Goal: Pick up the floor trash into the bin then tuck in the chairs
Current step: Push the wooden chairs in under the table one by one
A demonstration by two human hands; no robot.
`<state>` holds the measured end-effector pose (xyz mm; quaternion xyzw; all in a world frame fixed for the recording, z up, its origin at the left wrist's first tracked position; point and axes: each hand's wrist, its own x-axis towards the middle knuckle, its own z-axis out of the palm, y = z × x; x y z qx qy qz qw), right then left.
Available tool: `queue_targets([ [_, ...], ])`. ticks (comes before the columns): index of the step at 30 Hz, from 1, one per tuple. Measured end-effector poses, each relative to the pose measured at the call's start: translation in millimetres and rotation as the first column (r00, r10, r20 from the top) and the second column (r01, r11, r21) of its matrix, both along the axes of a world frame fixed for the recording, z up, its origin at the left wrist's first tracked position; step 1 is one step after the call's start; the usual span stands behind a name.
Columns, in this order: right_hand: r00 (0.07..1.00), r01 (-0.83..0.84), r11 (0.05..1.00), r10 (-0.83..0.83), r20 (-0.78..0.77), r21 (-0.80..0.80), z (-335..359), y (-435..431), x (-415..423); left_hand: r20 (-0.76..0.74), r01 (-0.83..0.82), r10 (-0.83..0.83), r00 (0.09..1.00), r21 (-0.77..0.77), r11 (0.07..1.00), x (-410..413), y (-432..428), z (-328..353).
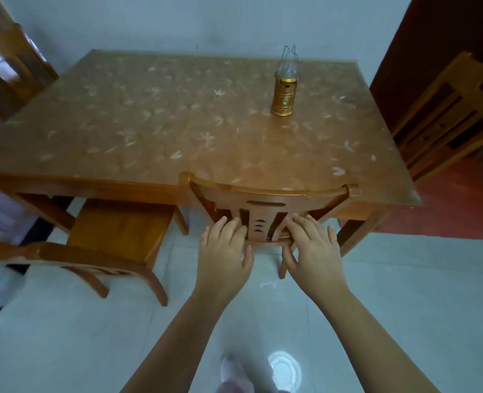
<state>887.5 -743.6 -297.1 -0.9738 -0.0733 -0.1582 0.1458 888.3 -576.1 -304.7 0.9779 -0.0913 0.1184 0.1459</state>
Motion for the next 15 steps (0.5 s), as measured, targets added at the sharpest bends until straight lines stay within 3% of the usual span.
queue_targets([
  [6,0.992,-0.118,0.992,0.119,-0.042,0.04,10,-2,-57,-0.088,-0.169,0.166,0.982,-0.029,0.985,-83,-3,14],
  [15,0.945,-0.314,0.949,0.311,-0.103,-0.011,13,67,-126,-0.07,-0.331,0.327,0.942,-0.051,0.942,-180,50,13],
])
